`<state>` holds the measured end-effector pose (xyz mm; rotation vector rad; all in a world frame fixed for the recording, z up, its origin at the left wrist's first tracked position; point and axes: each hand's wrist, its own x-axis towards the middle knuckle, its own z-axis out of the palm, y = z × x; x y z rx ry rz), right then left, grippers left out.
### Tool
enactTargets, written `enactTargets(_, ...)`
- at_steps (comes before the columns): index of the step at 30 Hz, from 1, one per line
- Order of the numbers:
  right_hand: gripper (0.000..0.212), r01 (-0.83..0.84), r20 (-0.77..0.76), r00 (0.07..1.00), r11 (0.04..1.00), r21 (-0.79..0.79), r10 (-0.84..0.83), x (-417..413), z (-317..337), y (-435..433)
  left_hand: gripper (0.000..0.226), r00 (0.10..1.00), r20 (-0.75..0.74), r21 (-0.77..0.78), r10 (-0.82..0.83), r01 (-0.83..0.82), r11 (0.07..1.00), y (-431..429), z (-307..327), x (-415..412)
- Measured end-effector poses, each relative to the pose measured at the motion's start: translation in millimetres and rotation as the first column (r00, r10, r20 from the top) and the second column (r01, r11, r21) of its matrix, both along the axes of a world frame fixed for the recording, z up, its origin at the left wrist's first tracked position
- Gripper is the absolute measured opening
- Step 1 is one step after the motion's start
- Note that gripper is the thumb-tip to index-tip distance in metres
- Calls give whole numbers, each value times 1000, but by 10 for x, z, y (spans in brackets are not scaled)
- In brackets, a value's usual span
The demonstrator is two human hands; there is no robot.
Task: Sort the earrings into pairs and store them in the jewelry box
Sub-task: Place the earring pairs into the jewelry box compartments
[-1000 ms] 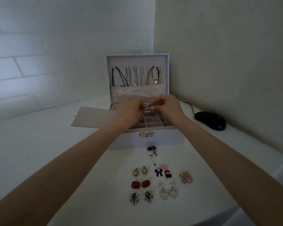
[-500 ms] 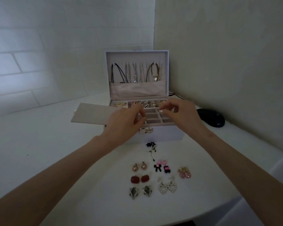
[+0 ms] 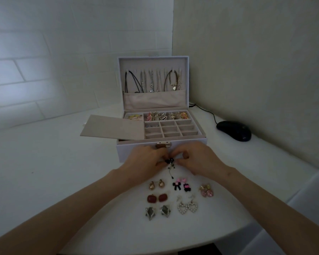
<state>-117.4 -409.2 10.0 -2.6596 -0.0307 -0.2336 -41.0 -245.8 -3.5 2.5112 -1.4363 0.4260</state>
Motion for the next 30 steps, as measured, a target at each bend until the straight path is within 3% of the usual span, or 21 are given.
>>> enactTargets(6,14,12,35,999,999,-51,-10,-6,-25,-48,26,1000,-1,25,28,-28,999,10,-26,25)
enactTargets(14,13,10,10,1000,999,-47,-10,-68,-80,-139,27,998,40,-161,-39,45,986,124,44,6)
enactTargets(19,13,17,39,999,985,174,-24,-107,48,-196,34,998,-22,-281,-63,55,958,113,140,-5)
enactTargets(22,10,26,55,998,961,276,-43,-107,197,-245,27,997,-38,-350,-64,47,935,35,240,5)
enactTargets(26,12,68,104,988,931,359,-112,-36,335,-368,9,983,-162,-396,-81,11,918,-179,454,121)
enactTargets(30,11,112,152,966,868,484,-210,99,367,-525,9,948,-301,-423,-103,-36,905,-468,666,311)
